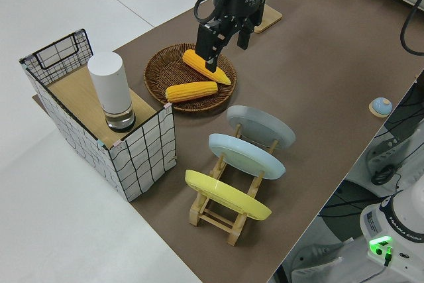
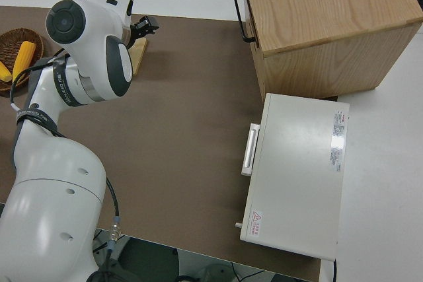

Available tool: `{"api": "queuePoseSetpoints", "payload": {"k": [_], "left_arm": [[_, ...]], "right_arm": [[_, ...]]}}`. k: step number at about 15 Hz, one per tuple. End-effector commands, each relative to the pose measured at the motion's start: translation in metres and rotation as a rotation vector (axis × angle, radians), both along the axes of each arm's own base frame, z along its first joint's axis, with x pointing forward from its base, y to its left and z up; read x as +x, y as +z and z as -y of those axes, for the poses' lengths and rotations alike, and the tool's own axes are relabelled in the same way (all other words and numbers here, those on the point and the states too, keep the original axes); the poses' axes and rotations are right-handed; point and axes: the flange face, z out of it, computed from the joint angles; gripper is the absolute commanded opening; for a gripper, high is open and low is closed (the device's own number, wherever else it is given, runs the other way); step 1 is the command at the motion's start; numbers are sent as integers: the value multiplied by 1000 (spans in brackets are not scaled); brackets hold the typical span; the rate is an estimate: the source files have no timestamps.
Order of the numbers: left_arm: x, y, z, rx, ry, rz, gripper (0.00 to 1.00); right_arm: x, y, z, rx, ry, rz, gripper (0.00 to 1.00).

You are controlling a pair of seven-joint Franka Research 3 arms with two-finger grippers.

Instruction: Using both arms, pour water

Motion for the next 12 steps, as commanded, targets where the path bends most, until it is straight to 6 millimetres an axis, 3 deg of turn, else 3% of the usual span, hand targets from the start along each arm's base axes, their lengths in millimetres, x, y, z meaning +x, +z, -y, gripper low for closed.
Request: {"api": "queuePoseSetpoints", "payload": {"k": [1,8,12], "left_arm": [[-5,0,-35,31,-38,29,1000],[-18,-6,-107,27,-37,128,1000],[-21,-11,-134,11,-49,194,1000]], "right_arm": [[4,-15,-15,12,18,32,990],[17,-30,-49,-72,110,83,990],[24,-35,-63,-86,136,102,990]]}}
